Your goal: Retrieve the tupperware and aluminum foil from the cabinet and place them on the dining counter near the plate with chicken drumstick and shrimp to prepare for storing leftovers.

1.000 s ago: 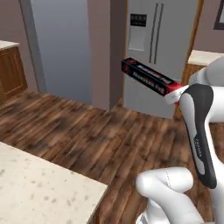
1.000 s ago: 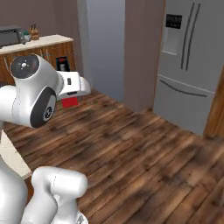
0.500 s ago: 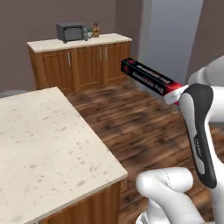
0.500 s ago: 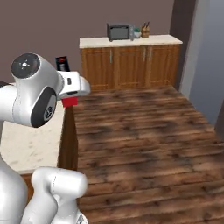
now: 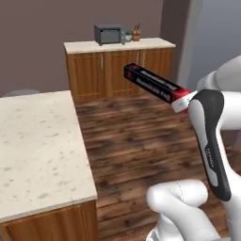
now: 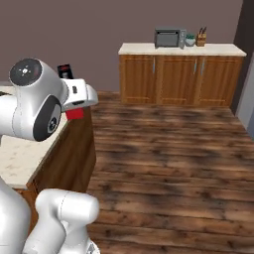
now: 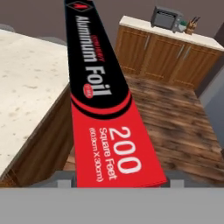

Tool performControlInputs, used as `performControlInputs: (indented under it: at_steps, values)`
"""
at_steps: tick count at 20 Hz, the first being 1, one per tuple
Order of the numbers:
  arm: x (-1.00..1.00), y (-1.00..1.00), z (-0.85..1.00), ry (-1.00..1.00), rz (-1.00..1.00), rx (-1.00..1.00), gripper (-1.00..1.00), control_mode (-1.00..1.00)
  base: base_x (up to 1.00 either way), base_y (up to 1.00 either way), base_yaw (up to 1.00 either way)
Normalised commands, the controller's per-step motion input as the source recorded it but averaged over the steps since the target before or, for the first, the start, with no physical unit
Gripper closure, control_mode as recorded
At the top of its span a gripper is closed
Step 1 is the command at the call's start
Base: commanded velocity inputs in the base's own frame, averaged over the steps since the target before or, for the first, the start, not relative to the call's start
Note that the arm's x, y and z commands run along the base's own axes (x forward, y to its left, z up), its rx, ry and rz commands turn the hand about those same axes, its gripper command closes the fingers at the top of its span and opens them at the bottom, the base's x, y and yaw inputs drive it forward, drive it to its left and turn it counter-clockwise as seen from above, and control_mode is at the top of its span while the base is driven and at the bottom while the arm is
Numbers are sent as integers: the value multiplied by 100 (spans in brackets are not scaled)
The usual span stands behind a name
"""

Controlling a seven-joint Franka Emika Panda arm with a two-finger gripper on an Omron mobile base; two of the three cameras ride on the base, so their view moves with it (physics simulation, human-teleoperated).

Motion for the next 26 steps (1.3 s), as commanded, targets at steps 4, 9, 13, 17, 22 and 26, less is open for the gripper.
performControlInputs:
  at_steps: [4, 9, 13, 17, 22, 26]
  values:
    - [0, 0, 0, 0, 0, 0, 100, 100, 8, -61, 21]
    - [0, 0, 0, 0, 0, 0, 100, 100, 0, -66, 48]
    - [0, 0, 0, 0, 0, 0, 100, 100, 4, -61, 63]
    - [0, 0, 0, 0, 0, 0, 100, 100, 20, -64, 63]
    - [0, 0, 0, 0, 0, 0, 100, 100, 37, -73, 54]
    - [0, 0, 0, 0, 0, 0, 100, 100, 72, -91, 46]
